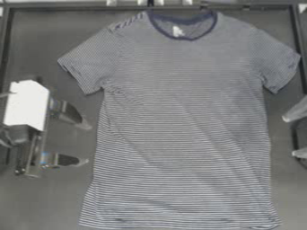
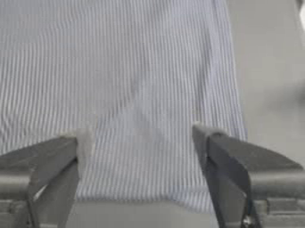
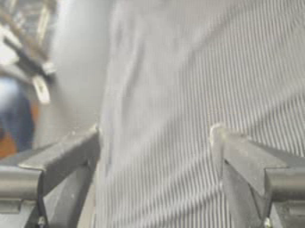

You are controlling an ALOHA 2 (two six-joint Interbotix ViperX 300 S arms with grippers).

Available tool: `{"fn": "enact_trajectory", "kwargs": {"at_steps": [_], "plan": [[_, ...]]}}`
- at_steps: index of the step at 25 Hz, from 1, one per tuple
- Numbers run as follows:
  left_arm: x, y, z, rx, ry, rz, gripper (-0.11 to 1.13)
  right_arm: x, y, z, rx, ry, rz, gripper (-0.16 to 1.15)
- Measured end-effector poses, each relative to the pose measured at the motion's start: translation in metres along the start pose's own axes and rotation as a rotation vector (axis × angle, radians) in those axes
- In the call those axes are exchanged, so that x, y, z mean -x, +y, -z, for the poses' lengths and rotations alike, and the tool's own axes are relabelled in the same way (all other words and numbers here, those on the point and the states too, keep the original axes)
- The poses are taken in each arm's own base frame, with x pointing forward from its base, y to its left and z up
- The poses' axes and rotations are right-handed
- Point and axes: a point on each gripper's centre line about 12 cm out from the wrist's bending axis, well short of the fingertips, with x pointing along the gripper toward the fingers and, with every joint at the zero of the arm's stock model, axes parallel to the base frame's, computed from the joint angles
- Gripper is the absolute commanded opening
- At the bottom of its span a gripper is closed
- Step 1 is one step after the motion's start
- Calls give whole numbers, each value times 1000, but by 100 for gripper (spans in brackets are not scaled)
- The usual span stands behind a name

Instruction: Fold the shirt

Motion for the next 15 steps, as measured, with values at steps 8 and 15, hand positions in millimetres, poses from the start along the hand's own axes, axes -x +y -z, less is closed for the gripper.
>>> {"fn": "enact_trajectory", "kwargs": {"at_steps": [8,15], "plan": [[-29,-21,8,30,193,-55,94,-32,20,3,1,221,10,98],[-43,-45,18,31,259,-49,94,-53,48,22,-27,310,82,98]]}}
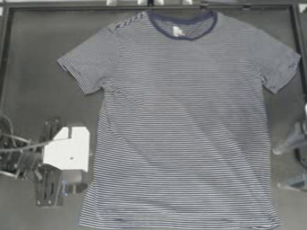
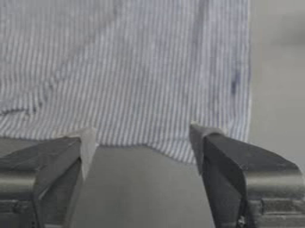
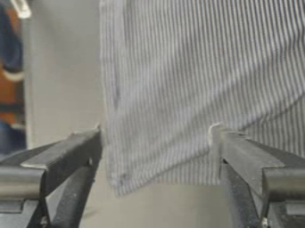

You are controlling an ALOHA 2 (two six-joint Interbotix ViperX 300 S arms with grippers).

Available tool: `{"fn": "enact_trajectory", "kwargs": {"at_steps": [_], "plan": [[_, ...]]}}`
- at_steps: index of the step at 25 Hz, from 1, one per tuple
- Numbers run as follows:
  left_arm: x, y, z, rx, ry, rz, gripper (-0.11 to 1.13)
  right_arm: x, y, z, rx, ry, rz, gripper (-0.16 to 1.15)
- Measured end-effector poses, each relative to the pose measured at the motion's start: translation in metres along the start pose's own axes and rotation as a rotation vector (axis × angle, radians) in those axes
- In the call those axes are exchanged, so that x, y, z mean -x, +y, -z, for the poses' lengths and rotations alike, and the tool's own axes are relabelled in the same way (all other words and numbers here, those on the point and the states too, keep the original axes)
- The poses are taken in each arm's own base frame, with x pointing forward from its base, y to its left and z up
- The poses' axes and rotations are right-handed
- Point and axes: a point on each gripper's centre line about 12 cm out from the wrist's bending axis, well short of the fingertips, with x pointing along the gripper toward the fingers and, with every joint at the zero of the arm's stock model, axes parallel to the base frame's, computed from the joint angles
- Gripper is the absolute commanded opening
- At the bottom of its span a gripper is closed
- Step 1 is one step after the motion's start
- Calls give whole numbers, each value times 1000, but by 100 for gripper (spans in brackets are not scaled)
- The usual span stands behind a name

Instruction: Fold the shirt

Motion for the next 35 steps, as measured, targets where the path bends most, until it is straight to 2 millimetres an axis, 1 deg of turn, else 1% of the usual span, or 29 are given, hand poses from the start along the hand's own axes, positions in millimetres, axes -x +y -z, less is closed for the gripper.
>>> {"fn": "enact_trajectory", "kwargs": {"at_steps": [4,8,15,18,21,24,26,31,35], "plan": [[-16,-11,5,-2,49,0,94,-14,17,11,-19,48,46,98],[-27,-22,5,-11,76,4,94,-30,33,21,-30,102,70,98],[-43,-34,13,4,127,-1,94,-54,47,27,-56,184,98,98],[-52,-40,18,3,155,-7,92,-66,51,31,-63,225,111,98],[-62,-43,23,-10,180,-14,85,-75,55,32,-71,235,107,98],[-71,-46,24,-18,196,-17,84,-82,57,33,-80,234,102,97],[-77,-49,21,-22,197,-18,84,-85,58,33,-93,231,98,97],[-92,-55,18,-33,218,-24,85,-93,56,38,-137,220,88,98],[-106,-64,18,-48,227,-19,85,-103,56,42,-142,215,74,97]]}}
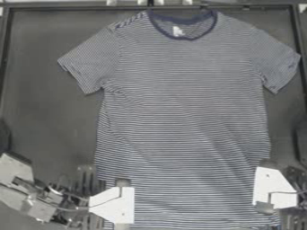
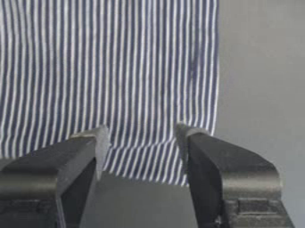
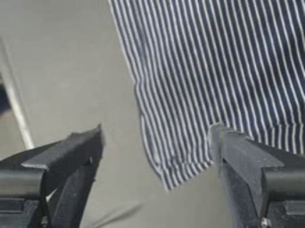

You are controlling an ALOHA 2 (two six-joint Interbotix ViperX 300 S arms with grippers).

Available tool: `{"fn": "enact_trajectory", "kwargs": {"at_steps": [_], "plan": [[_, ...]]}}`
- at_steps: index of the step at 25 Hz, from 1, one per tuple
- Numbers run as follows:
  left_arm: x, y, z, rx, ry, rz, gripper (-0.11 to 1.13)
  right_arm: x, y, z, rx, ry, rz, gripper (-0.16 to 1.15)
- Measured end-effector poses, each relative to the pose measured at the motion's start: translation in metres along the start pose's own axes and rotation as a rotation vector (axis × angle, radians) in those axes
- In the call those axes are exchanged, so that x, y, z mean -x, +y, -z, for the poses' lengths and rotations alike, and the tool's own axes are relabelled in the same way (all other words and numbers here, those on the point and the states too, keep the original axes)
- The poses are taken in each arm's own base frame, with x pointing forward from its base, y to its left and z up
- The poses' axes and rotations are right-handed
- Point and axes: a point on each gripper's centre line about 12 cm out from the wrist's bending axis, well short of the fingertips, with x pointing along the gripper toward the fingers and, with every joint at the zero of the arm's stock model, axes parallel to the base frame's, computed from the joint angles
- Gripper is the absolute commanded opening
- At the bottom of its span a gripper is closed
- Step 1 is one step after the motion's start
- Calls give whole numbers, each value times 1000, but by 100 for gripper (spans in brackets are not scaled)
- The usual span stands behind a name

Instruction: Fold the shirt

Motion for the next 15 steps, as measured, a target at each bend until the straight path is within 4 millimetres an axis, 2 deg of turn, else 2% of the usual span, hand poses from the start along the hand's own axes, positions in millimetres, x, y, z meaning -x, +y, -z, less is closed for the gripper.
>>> {"fn": "enact_trajectory", "kwargs": {"at_steps": [15], "plan": [[-33,-9,3,-15,46,-9,84,-46,4,13,21,82,95,97]]}}
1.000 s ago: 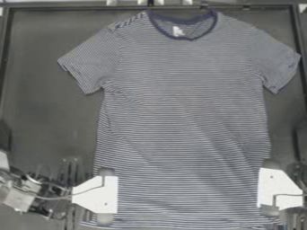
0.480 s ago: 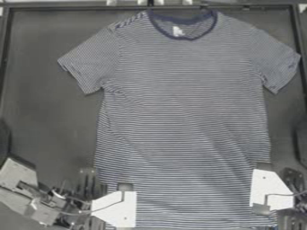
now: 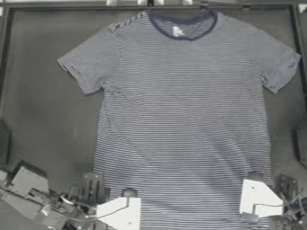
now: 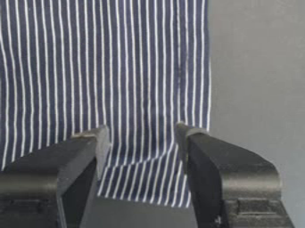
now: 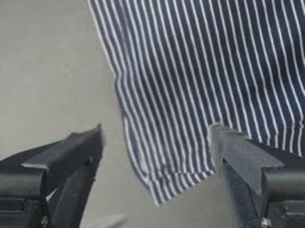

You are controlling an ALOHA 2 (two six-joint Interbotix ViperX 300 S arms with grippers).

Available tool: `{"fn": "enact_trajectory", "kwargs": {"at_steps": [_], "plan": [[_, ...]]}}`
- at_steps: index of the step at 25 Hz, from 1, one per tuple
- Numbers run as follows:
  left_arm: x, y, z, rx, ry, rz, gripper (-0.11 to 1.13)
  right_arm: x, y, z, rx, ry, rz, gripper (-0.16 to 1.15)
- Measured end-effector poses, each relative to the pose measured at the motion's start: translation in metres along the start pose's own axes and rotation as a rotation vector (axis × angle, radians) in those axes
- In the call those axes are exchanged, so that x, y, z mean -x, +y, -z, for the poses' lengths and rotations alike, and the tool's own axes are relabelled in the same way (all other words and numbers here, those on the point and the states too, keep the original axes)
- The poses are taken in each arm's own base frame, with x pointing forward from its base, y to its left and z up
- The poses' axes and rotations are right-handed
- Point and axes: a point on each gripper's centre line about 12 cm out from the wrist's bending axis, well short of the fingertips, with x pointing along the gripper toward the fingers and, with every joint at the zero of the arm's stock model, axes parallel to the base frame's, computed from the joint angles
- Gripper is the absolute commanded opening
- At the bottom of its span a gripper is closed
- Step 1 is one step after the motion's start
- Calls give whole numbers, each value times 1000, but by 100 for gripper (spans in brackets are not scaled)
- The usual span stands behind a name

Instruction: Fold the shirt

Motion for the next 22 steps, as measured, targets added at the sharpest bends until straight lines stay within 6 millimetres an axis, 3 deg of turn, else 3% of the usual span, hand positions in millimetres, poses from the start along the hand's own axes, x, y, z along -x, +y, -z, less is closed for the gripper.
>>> {"fn": "enact_trajectory", "kwargs": {"at_steps": [22], "plan": [[-30,-2,9,9,79,-37,84,-28,-1,6,16,64,101,97]]}}
